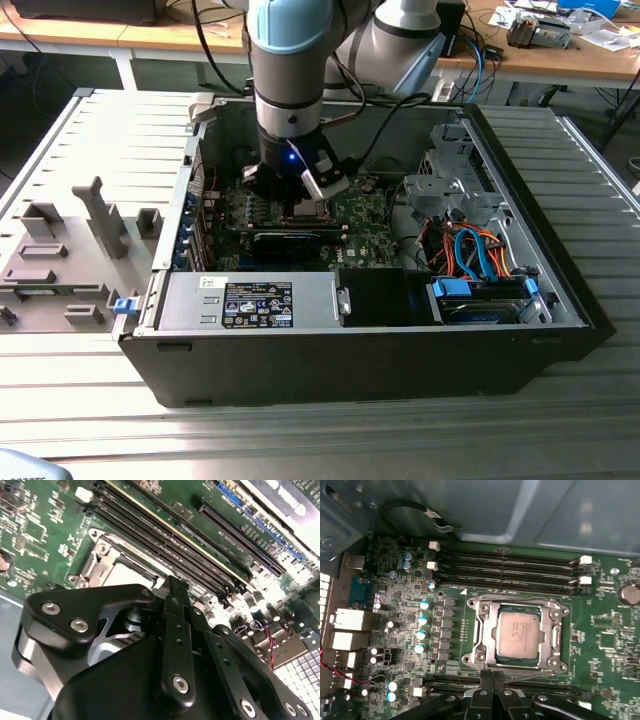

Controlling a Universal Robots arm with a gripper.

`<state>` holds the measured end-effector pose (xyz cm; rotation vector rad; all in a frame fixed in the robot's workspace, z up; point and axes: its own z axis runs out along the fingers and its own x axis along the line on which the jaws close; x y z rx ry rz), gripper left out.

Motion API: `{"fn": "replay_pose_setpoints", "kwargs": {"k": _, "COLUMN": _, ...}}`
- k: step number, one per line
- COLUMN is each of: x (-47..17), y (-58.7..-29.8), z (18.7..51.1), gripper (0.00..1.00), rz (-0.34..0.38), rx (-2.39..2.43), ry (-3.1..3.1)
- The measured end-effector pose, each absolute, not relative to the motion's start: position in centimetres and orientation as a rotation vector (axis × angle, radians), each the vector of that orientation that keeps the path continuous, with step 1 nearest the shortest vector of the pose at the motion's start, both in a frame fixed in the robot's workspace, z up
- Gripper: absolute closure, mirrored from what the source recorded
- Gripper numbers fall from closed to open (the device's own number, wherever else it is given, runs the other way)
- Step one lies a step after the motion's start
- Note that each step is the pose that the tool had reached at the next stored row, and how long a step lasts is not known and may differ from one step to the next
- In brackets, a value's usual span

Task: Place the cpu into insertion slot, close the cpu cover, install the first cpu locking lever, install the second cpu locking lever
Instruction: 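Install the second cpu locking lever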

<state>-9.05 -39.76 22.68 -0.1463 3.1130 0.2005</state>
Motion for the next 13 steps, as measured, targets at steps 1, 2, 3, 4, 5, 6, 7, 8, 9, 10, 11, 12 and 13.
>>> {"fn": "replay_pose_setpoints", "kwargs": {"k": 1, "x": -9.3, "y": -39.8, "z": 22.5, "gripper": 0.89, "rz": 0.205, "rx": -0.146, "ry": 3.113}}
{"fn": "replay_pose_setpoints", "kwargs": {"k": 2, "x": -9.4, "y": -39.8, "z": 22.4, "gripper": 0.89, "rz": 0.208, "rx": -0.146, "ry": 3.112}}
{"fn": "replay_pose_setpoints", "kwargs": {"k": 3, "x": -9.5, "y": -39.8, "z": 22.4, "gripper": 0.89, "rz": 0.212, "rx": -0.146, "ry": 3.112}}
{"fn": "replay_pose_setpoints", "kwargs": {"k": 4, "x": -9.8, "y": -39.8, "z": 22.2, "gripper": 0.89, "rz": 0.219, "rx": -0.146, "ry": 3.111}}
{"fn": "replay_pose_setpoints", "kwargs": {"k": 5, "x": -10.0, "y": -39.9, "z": 22.0, "gripper": 0.89, "rz": 0.224, "rx": -0.146, "ry": 3.111}}
{"fn": "replay_pose_setpoints", "kwargs": {"k": 6, "x": -10.2, "y": -39.9, "z": 21.8, "gripper": 0.89, "rz": 0.226, "rx": -0.146, "ry": 3.111}}
{"fn": "replay_pose_setpoints", "kwargs": {"k": 7, "x": -10.3, "y": -39.9, "z": 21.7, "gripper": 0.89, "rz": 0.227, "rx": -0.146, "ry": 3.111}}
{"fn": "replay_pose_setpoints", "kwargs": {"k": 8, "x": -10.5, "y": -39.9, "z": 21.6, "gripper": 0.89, "rz": 0.229, "rx": -0.146, "ry": 3.11}}
{"fn": "replay_pose_setpoints", "kwargs": {"k": 9, "x": -10.6, "y": -39.9, "z": 21.5, "gripper": 0.89, "rz": 0.231, "rx": -0.146, "ry": 3.11}}
{"fn": "replay_pose_setpoints", "kwargs": {"k": 10, "x": -10.7, "y": -39.9, "z": 21.3, "gripper": 0.89, "rz": 0.234, "rx": -0.146, "ry": 3.11}}
{"fn": "replay_pose_setpoints", "kwargs": {"k": 11, "x": -10.8, "y": -39.9, "z": 21.2, "gripper": 0.89, "rz": 0.237, "rx": -0.146, "ry": 3.109}}
{"fn": "replay_pose_setpoints", "kwargs": {"k": 12, "x": -10.9, "y": -39.9, "z": 21.1, "gripper": 0.89, "rz": 0.24, "rx": -0.146, "ry": 3.109}}
{"fn": "replay_pose_setpoints", "kwargs": {"k": 13, "x": -10.9, "y": -39.9, "z": 21.0, "gripper": 0.89, "rz": 0.244, "rx": -0.146, "ry": 3.109}}
